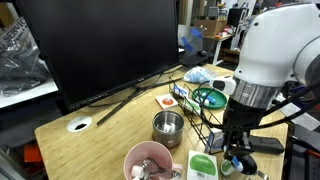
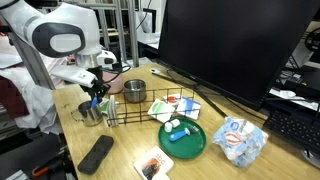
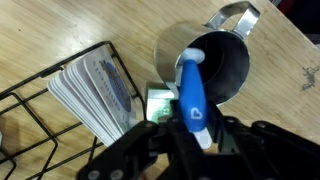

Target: Place the blue spoon on the plate

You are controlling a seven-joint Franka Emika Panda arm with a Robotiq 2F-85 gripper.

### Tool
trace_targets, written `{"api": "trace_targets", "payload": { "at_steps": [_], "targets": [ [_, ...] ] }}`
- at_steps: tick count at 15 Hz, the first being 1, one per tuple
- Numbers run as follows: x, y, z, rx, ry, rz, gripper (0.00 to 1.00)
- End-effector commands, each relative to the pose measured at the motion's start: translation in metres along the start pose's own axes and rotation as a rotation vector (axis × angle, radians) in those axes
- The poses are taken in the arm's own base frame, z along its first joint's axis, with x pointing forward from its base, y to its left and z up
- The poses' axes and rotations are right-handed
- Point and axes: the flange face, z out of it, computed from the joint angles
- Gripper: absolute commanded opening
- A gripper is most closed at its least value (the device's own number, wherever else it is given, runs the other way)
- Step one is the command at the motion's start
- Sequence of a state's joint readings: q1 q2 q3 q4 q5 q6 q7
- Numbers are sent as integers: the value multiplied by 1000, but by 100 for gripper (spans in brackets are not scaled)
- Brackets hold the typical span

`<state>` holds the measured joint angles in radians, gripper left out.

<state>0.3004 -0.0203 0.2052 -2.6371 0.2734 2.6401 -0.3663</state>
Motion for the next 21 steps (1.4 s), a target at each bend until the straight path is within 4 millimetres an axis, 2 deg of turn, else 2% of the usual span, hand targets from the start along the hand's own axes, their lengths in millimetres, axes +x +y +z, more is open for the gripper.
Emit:
{"api": "trace_targets", "payload": {
  "at_steps": [1, 14, 21],
  "targets": [
    [0, 2, -1, -12, 8, -2, 7],
    [-13, 9, -34, 22, 84, 45, 7],
    [-20, 4, -10, 83, 68, 52, 7]
  ]
}}
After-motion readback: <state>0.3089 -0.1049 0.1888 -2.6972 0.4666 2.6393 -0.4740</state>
